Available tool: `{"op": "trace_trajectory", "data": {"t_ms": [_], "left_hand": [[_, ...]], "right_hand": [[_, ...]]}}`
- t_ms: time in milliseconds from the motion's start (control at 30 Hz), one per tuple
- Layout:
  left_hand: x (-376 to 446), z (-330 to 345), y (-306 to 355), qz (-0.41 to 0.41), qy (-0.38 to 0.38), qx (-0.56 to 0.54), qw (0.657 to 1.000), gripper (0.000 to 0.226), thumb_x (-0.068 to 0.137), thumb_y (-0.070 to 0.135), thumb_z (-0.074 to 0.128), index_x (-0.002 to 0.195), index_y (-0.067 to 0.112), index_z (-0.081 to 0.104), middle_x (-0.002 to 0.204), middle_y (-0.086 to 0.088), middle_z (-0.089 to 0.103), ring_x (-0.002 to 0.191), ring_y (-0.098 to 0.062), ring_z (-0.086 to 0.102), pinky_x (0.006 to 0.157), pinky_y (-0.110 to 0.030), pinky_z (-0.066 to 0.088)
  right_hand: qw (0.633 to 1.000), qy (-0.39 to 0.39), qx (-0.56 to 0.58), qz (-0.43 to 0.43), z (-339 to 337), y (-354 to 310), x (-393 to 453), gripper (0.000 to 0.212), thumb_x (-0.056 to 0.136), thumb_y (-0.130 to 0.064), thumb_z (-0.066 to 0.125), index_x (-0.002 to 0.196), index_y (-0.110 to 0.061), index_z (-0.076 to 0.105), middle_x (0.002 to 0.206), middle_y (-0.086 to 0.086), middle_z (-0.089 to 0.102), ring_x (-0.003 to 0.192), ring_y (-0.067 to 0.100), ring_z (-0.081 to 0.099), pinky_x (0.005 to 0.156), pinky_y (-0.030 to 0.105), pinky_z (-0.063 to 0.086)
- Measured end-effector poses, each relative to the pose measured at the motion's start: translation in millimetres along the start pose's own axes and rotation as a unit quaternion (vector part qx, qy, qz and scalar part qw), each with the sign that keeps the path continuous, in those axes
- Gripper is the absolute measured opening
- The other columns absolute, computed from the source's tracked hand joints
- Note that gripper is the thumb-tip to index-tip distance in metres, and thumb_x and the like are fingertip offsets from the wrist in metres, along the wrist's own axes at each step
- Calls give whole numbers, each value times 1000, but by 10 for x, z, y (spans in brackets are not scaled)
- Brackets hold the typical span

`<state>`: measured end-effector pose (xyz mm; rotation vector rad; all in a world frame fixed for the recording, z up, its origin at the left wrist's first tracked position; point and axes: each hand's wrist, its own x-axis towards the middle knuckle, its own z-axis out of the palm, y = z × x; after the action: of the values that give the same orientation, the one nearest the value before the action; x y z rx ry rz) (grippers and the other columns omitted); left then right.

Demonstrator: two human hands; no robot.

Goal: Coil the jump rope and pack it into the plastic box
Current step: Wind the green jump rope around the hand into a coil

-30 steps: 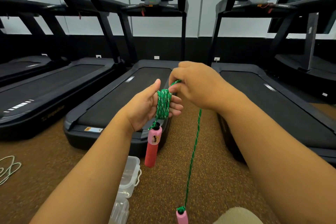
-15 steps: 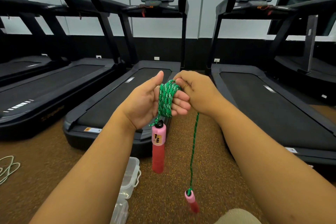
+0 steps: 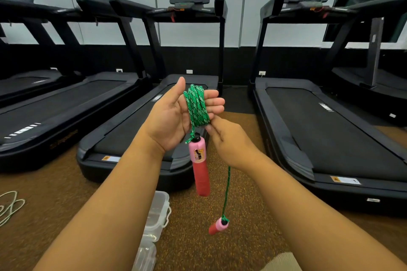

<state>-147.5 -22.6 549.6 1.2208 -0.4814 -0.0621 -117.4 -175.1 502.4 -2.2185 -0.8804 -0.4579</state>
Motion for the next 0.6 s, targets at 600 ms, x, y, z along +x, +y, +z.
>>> {"op": "trace_trajectory", "data": {"t_ms": [600], "left_hand": [[48, -92, -26, -31, 80, 114, 990, 70, 98, 51, 21, 124, -4, 55, 119, -22, 65, 112, -32, 62, 96, -37, 49]], "right_hand": [[974, -68, -193, -99, -264, -319, -35, 23, 98, -33, 45, 91, -14, 56, 84, -2, 53, 74, 15, 48, 63, 31, 39]]}}
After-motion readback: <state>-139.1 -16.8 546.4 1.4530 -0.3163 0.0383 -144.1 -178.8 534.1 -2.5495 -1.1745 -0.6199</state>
